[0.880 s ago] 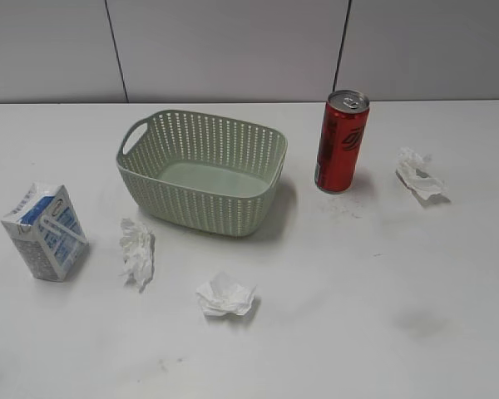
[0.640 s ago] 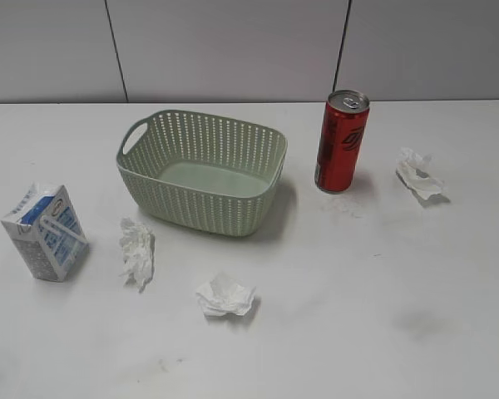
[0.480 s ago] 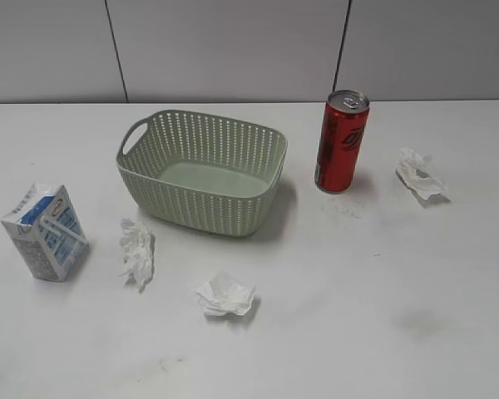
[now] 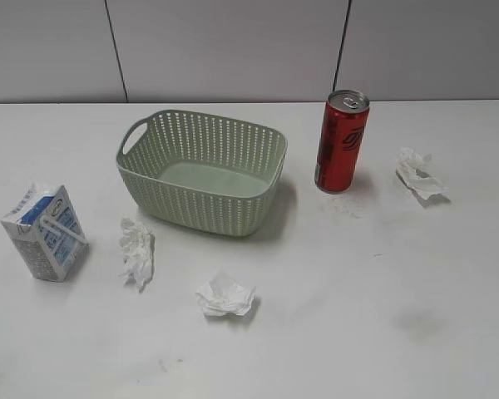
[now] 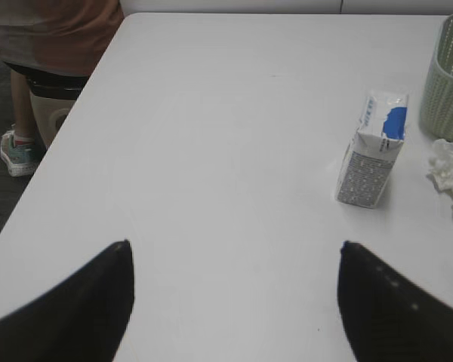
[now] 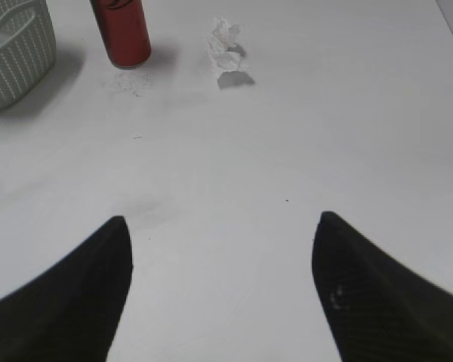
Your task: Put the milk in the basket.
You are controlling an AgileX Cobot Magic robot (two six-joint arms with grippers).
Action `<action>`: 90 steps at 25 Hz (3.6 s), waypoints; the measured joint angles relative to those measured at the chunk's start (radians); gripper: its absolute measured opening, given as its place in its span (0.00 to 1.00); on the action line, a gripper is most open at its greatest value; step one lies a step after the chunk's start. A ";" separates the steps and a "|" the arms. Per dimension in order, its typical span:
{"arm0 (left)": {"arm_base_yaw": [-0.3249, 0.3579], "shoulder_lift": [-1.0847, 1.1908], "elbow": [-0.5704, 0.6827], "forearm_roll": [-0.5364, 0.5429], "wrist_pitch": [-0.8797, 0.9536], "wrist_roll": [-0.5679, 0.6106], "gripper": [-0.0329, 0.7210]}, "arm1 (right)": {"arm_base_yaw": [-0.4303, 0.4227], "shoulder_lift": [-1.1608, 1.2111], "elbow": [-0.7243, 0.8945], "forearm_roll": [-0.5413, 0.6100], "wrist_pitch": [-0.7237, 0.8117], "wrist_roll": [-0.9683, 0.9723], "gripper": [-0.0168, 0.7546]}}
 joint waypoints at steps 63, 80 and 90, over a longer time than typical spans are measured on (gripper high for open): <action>-0.307 1.659 -0.707 -0.070 -0.058 0.000 0.92 | 0.000 0.000 0.000 0.000 0.000 0.000 0.78; -0.308 1.888 -0.707 -0.054 -0.169 0.000 0.90 | 0.000 0.000 0.000 0.000 0.000 0.000 0.78; -0.309 1.923 -0.708 -0.066 -0.154 0.000 0.65 | 0.000 0.000 0.000 0.000 0.000 0.000 0.78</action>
